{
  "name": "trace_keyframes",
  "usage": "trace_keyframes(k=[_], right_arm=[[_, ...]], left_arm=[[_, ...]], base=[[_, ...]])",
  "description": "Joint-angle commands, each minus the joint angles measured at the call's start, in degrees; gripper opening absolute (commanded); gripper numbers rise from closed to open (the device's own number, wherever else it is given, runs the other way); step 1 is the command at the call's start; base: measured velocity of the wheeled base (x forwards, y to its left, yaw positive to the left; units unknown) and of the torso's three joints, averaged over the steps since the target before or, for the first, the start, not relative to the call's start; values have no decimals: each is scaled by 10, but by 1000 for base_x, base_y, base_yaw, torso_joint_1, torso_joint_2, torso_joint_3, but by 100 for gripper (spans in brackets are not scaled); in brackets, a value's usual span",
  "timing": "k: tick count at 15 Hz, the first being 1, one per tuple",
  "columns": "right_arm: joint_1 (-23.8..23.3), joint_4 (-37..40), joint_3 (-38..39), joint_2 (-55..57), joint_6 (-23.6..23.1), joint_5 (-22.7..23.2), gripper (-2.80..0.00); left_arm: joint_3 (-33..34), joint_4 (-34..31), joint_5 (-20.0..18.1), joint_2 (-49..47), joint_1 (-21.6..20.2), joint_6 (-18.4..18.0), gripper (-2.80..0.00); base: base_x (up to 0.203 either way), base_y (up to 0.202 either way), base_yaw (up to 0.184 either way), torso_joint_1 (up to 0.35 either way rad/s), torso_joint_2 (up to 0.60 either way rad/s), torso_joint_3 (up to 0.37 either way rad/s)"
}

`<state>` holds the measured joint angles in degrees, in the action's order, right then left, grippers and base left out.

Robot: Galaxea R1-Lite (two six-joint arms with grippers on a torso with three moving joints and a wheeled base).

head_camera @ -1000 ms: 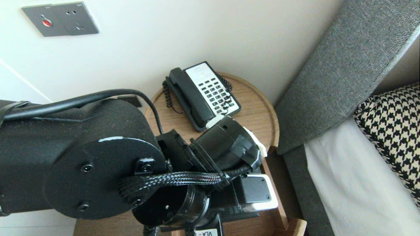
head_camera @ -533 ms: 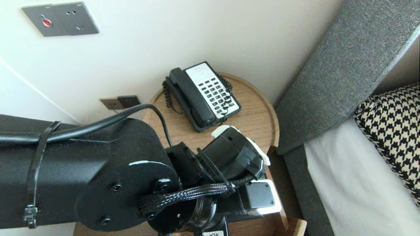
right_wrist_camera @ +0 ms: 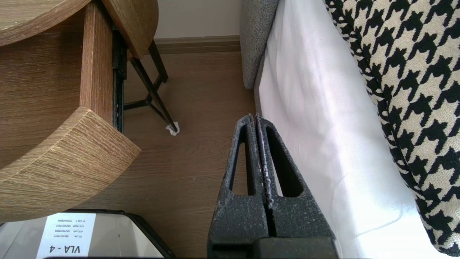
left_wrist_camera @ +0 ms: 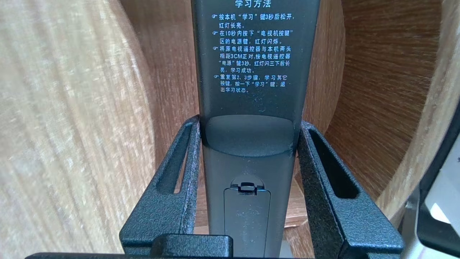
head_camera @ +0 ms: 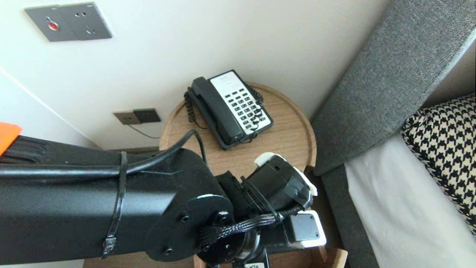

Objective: Put the remote controls on the table in the drawer one by one

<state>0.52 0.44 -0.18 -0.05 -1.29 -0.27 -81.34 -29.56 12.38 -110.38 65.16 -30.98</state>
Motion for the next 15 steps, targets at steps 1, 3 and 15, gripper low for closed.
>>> trace_keyframes(k=[1,3,15], right_arm=[[0,0,0,-4,0,0,-280],[0,0,0,-4,0,0,-280],[0,0,0,-4,0,0,-280]], left_arm=[[5,-2,1,-10,0,-2,-280],[7,-2,1,-15,1,-7,-280],[17,76,9,-58,2,-38,-280]], base=[[0,0,0,0,0,0],[0,0,0,0,0,0],[0,0,0,0,0,0]])
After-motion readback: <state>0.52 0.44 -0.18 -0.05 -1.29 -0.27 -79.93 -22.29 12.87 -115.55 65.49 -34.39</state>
